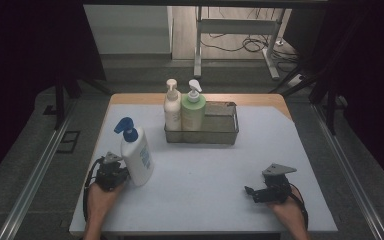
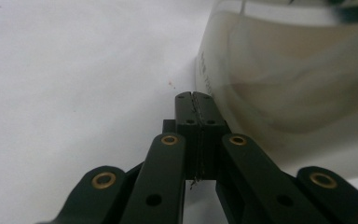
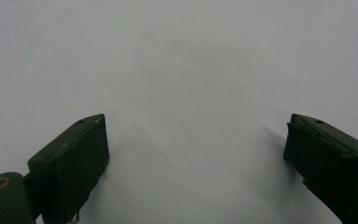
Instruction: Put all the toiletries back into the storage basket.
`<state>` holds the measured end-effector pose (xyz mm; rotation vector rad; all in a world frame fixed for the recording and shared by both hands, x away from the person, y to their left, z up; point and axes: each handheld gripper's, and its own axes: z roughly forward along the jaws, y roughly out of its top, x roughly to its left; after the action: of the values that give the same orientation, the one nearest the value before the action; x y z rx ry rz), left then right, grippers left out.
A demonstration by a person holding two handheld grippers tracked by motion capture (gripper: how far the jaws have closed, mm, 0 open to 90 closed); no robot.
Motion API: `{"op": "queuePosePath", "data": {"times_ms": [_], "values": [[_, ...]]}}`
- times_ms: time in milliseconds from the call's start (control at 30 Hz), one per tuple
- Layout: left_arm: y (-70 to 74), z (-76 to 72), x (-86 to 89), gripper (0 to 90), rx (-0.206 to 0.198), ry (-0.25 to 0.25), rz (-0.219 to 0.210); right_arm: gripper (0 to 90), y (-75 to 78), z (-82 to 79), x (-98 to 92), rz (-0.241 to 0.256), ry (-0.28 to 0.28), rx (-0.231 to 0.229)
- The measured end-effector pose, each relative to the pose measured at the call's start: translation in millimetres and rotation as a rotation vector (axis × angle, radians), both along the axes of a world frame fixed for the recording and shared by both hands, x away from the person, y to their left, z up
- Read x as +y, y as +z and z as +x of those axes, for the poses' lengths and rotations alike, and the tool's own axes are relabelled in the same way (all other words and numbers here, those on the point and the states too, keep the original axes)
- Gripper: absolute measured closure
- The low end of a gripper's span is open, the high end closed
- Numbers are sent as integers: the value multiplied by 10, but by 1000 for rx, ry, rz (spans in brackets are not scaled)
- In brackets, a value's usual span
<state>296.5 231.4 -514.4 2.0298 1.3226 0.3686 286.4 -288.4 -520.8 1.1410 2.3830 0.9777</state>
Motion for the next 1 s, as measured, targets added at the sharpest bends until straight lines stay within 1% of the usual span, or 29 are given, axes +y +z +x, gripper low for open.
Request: {"op": "queuePosePath", "data": {"times_ms": [267,367,433,567,667,867,1000], "values": [[-17,-5,-9,893,-1,5,-1,61,-2,-1,0,-1,0,-2],[-20,-26,-27,893,-1,-7,-7,61,-2,0,0,-1,0,-2],[-16,-30,-39,893,-3,-10,7,61,-3,0,-1,-1,1,-3],[-21,-29,-57,893,-5,-4,-1,61,-2,0,-1,0,0,-2],[-21,-25,-77,893,-6,-8,1,60,-3,0,-1,0,1,-3],[-26,-8,-177,893,-12,-30,-1,61,-2,1,-2,1,1,-2],[-26,-9,-212,893,-11,-37,-3,61,-2,0,-2,1,1,-2]]}}
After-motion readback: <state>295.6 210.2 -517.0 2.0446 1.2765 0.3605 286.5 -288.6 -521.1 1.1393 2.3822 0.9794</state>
